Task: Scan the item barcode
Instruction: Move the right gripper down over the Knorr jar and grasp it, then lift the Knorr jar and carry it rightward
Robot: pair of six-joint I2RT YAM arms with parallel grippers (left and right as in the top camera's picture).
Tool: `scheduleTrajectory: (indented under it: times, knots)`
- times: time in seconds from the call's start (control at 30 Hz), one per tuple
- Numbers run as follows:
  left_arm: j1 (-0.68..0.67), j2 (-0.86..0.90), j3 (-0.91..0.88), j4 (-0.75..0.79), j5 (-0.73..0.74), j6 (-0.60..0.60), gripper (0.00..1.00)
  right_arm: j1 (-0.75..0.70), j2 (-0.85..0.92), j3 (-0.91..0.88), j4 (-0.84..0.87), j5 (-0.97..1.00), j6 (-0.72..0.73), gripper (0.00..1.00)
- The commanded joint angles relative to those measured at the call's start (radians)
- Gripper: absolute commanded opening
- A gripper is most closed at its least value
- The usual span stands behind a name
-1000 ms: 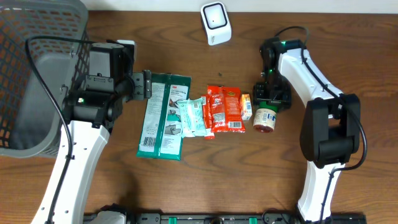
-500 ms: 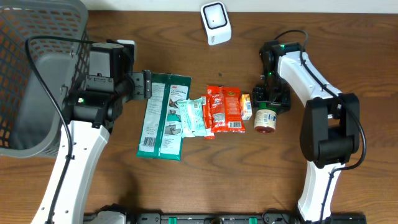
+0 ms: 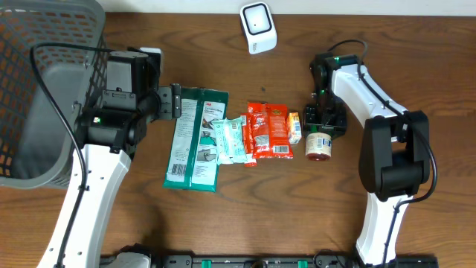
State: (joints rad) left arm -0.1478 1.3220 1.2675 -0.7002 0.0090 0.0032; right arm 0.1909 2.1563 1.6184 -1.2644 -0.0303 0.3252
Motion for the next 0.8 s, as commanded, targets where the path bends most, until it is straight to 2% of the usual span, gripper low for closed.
scheduleTrajectory:
  times: [0.0, 0.07, 0.2, 0.37, 0.77]
  knots:
    - [0.0, 0.003, 0.002, -0.003, -0.005, -0.005, 0.82, -0.025, 0.009, 0.042, -0.02, 0.003, -0.016, 0.59]
    - [0.0, 0.003, 0.002, -0.003, -0.005, -0.005, 0.82, -0.032, 0.009, 0.061, -0.037, 0.003, -0.024, 0.59]
    - [0.0, 0.003, 0.002, -0.003, -0.005, -0.005, 0.82, -0.04, 0.004, 0.105, -0.072, 0.003, -0.054, 0.51]
    - [0.0, 0.003, 0.002, -0.003, -0.005, -0.005, 0.82, -0.042, -0.039, 0.117, -0.075, 0.003, -0.072, 0.52]
    - [0.0, 0.003, 0.002, -0.003, -0.005, -0.005, 0.82, -0.043, -0.305, 0.113, -0.05, 0.035, -0.072, 0.47]
